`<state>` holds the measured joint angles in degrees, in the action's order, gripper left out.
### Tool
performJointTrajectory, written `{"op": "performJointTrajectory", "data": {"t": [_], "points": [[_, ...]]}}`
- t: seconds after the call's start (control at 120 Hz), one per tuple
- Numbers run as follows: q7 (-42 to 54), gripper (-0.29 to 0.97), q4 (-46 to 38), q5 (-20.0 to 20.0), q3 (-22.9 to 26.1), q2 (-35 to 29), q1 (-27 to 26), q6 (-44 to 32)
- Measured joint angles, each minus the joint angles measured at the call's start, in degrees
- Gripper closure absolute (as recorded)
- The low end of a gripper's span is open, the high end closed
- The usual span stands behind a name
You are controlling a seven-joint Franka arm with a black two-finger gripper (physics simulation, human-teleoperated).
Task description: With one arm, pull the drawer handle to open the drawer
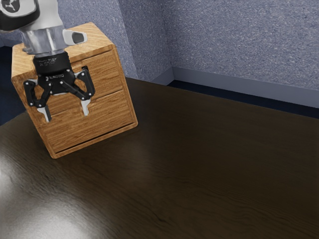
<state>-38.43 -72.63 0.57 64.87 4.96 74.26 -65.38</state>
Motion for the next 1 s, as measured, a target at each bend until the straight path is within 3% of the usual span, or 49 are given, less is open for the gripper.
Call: {"op": "performJointTrajectory", "data": {"t": [0.208,0.258,0.358,0.508,0.542,0.6,0.675,0.725,0.8,0.9,1.0], "points": [[-15.77,0.02,0.2,0.44,-0.32,-0.62,-0.42,-10.67],[-18.86,0.02,6.52,0.69,-0.84,-3.45,1.66,-11.39],[-25.37,0.02,11.86,0.97,-4.94,-8.01,1.82,-14.31],[-36.22,0.02,9.21,-0.5,-14.37,-7.92,-1.87,-18.0],[-38.37,0.03,7.72,-0.65,-16.56,-8.82,0.18,-18.52],[-41.84,0.04,2.69,0.43,-18.88,-15.51,8.44,-19.3],[-44.74,0.06,-6.52,9.34,-18.44,-30.97,24.5,-21.13],[-45.82,0.07,-10.1,18.68,-14.9,-43.26,37.87,-22.12],[-46.82,0.09,-12.34,31.82,-12.01,-54.8,51.48,-22.88],[-47.77,0.14,-13.69,45.7,-10.81,-64.56,60.67,-23.44],[-48.63,0.17,-14.64,53.88,-10.35,-67.76,62.75,-23.76]]}}
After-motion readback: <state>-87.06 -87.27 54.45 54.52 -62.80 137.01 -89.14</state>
